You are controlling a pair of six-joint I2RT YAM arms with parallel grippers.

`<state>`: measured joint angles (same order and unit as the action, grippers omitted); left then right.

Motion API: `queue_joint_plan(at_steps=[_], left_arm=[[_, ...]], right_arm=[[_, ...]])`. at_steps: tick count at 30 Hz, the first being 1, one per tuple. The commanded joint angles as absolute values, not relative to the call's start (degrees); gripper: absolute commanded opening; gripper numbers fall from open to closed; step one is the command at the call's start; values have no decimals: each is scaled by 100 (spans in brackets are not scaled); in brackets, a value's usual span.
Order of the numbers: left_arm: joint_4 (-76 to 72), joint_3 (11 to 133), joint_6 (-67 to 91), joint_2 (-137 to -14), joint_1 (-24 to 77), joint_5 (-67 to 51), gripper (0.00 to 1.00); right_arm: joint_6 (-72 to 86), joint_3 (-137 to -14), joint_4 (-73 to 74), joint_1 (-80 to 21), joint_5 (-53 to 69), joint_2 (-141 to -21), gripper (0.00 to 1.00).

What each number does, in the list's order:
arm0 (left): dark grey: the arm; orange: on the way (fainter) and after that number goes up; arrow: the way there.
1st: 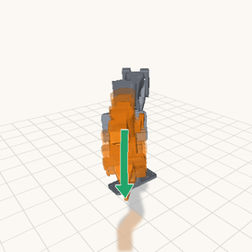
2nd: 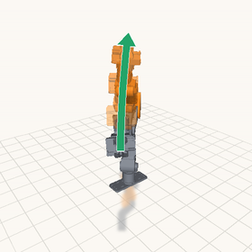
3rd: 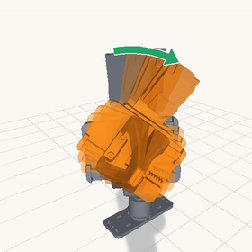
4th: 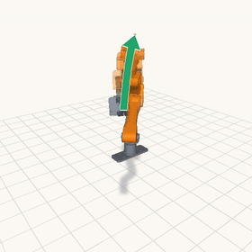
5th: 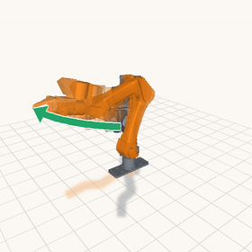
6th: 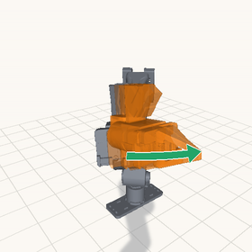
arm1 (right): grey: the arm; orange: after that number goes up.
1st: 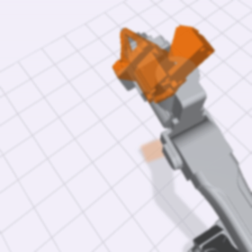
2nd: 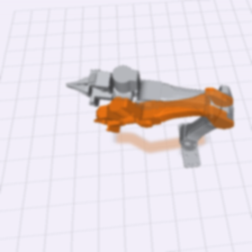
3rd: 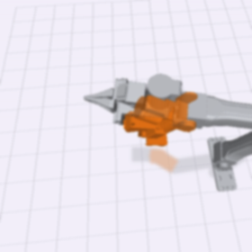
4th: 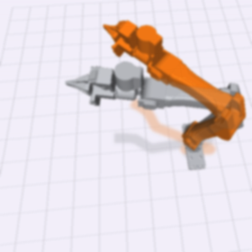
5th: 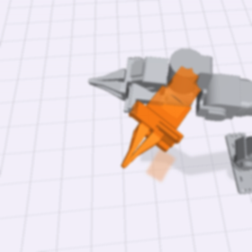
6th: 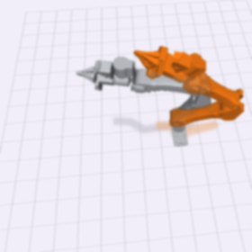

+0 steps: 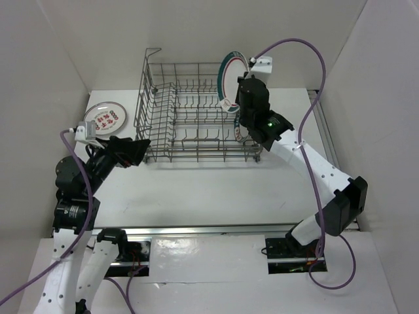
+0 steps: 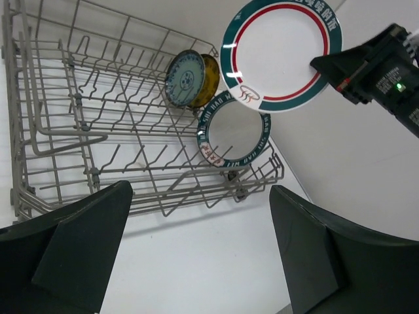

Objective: Load the plates into the dish rack

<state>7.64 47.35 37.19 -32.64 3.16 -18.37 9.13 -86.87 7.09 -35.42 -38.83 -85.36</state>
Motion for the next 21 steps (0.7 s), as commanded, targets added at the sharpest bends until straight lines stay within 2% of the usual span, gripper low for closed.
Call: queue_joint_plan(at_steps=[1,4,9,21], left_arm=[[773,4589,3463,-3120,387,-2091,100],[773,4536,3516,-3120,439,-2214,100],[1001,4535,3393,-2997,501,-2083,100],[1195,4544,3278,-2892,606,-1819,100]], right_arm=[[458,-8806,632,-3857,-5690,-8551,0],[457,-8982,843,-4130,-6492,-8946,0],[519,-9228,1151,-4315,-7048,-9562,0],[711,-9176,1204,-4061,-6732,-9817,0]])
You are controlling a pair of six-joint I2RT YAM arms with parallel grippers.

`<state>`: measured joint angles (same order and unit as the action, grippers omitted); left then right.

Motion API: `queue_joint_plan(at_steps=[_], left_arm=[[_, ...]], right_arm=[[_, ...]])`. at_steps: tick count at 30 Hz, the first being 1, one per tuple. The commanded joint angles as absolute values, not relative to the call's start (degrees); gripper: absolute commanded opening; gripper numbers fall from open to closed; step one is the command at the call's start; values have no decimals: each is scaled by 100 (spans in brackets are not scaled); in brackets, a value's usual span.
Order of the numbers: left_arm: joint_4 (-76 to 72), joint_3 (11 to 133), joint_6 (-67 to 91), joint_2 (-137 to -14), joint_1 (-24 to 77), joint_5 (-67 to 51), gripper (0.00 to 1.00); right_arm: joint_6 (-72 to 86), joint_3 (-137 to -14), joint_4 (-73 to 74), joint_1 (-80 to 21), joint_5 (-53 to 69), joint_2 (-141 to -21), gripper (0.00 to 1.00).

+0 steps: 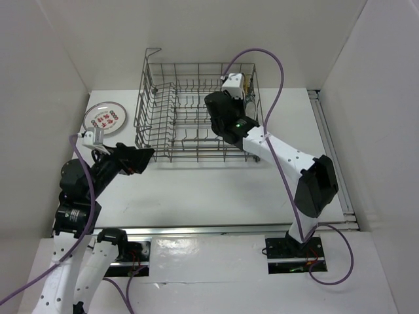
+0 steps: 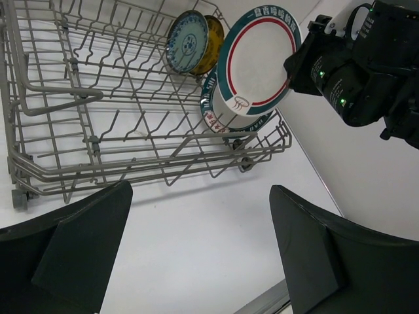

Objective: Load the plates into the dish rack

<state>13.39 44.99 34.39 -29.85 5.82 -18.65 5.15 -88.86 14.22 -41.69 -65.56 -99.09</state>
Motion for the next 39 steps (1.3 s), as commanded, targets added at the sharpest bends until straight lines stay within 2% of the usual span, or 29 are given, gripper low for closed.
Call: queue_joint_plan(at_steps=[1,9,19,27,30,32,33,36,39], left_arm=[[1195,4544,3278,-2892,606,-1819,100],[1195,4544,3331,-2892,606,-1767,100],[1195,4491,3437,-2892,606,-1600,100],[1415,4430,3911,-2961,606,-1222,100],[1818,4614,4060,-3250,606,-540,100],[2134,4789,4279,-3427,606,-99,100],[2388,4851,4454,-3584,606,251,100],[2522,4852,4693,-3761,606,588,100],[2522,4720,4991,-3823,606,826,100]], right_arm=[[712,-9176,1204,-4000,-6680,-9817,0],[967,-9114,1345,-3718,-6198,-10116,0],[1020,-9641,1503,-3770,-6073,-10564,0],[1441,-9440,1836,-3771,-6021,-10758,0],[1512,-9378,1837,-3771,-5907,-10758,16],[1564,-9238,1837,-3771,-5845,-10758,22],[1564,-9237,1837,-3771,-5845,-10758,33],[1564,-9097,1784,-3718,-5687,-10758,40],[1564,-9044,1731,-3718,-5634,-10705,55]])
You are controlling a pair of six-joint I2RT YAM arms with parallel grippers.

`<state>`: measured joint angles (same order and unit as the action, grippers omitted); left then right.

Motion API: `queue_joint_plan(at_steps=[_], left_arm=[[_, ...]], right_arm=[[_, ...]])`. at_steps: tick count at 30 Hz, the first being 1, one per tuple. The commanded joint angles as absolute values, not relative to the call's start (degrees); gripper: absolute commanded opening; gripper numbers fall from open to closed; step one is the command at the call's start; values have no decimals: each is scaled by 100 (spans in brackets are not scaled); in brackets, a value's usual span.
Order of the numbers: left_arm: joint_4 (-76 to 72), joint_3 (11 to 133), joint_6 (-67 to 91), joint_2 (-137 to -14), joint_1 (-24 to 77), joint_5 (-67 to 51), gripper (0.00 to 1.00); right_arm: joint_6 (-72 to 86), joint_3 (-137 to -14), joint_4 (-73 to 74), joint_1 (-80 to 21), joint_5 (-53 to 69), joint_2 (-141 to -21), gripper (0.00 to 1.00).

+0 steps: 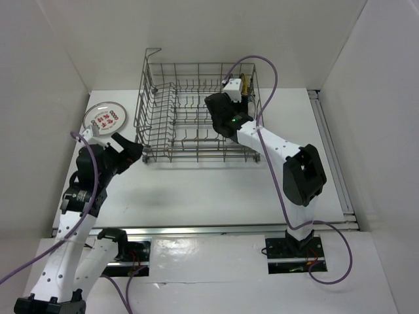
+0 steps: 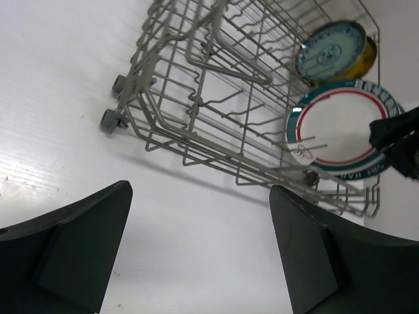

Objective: Load the plates into the dish rack

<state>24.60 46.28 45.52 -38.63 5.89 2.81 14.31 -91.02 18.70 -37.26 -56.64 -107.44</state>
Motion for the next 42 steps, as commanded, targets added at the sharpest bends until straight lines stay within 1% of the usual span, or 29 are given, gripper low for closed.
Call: queue_joint_plan(at_steps=[1,3,4,5,7,8,12,14,19,22,24,27,28,30,32,33,35,37,39,40,42], left_arm=[[2522,4650,5123,-3884,606,913,100],[2522,4483,5334,-3885,546,1071,100],[2470,4282,5465,-3806,475,1177,100],[2322,4167,5554,-3806,422,1239,100],[2172,3939,5799,-3727,299,1318,100],[2049,3772,5870,-3727,186,1318,100],[1654,3306,6266,-3727,53,1441,100],[1443,2921,6547,-3587,-8,1547,100],[547,2146,7013,-3331,-158,1758,100],[63,1942,7356,-3725,-456,1653,100],[-691,1618,7532,-3954,-720,1302,100],[-1552,1372,7699,-4612,-1193,827,100],[-2043,1371,7760,-4840,-1282,730,100],[-2537,1432,7761,-5631,-1502,458,100],[-3241,1538,7761,-6194,-1581,299,100],[-3539,1538,7822,-6727,-1582,229,100],[-4189,1661,7884,-7196,-1582,229,100],[-4490,1862,7884,-7908,-1635,229,100],[-5084,1994,7980,-8391,-1635,88,100],[-5367,2047,8041,-8889,-1635,27,100],[-6043,2213,8147,-9376,-1635,-26,100]], right_arm=[[1512,-9044,1731,-3718,-5634,-10635,66],[1363,-9219,1731,-3918,-5564,-10486,75],[1110,-9315,1636,-4042,-5642,-10329,81],[916,-9543,1556,-4165,-5712,-10258,100],[425,-9947,1556,-4507,-5967,-10195,100],[239,-10384,1556,-4613,-6037,-10117,100],[-605,-11186,1416,-4992,-6459,-10046,100],[-983,-11188,1275,-5246,-6679,-9767,100],[-1107,-10521,1011,-5764,-6732,-9019,100],[-1160,-10292,897,-6045,-6732,-8667,100],[-1160,-10230,957,-6195,-6794,-8578,100],[-1160,-10152,950,-6582,-6891,-8386,100],[-1160,-10012,949,-6696,-6943,-8333,100],[-1160,-9845,880,-6995,-7014,-8157,100],[-1090,-9563,879,-7258,-7014,-8051,100],[-1020,-9441,809,-7338,-7014,-7946,100],[-1020,-9133,677,-7487,-7014,-7876,100],[-1020,-8860,554,-7593,-7014,-7823,100],[-1167,-8562,266,-7594,-6952,-7761,100],[-1169,-8308,20,-7594,-6839,-7709,100],[-1169,-8166,-53,-7594,-6742,-7708,100]])
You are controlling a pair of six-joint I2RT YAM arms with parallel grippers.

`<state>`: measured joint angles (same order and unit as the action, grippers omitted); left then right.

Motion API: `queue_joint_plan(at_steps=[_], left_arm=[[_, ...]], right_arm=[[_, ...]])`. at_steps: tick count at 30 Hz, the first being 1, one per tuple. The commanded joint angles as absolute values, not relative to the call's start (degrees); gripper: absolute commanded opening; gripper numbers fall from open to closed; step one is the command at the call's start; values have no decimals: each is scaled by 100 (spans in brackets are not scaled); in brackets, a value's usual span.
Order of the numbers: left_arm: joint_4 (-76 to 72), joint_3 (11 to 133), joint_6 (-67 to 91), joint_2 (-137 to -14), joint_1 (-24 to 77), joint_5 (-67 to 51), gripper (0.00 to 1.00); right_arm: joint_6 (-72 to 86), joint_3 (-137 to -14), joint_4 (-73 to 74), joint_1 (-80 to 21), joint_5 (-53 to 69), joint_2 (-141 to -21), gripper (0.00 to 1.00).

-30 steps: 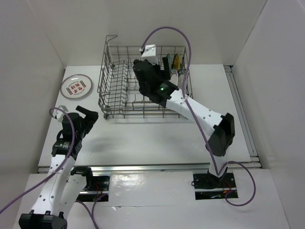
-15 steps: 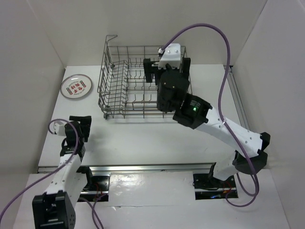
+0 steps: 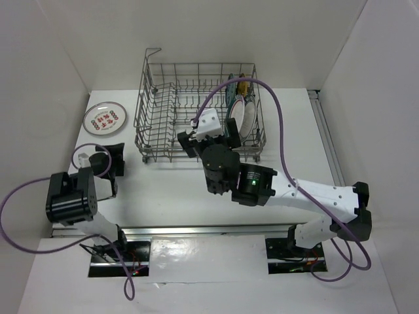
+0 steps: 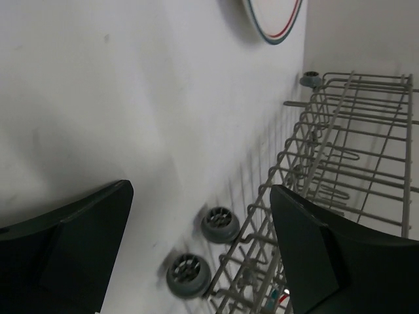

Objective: Load the plates into the dish rack

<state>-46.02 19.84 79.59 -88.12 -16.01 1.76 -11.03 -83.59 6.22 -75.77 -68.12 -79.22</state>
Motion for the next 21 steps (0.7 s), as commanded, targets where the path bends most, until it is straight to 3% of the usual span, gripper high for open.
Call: queue_joint_plan(at_steps=[1,12,21], left_arm=[[-6203,2302,8147,-9587,-1635,-26,100],[-5204,3603,8094,-10660,-1512,1036,100],[-4528,4928,8086,-11355,-1512,1178,100]], right_arm=[[-1091,-8165,-53,-7594,-6637,-7708,100],[-713,-7585,-141,-7594,-5986,-7646,100],[-580,-7699,219,-7655,-5897,-7752,100]])
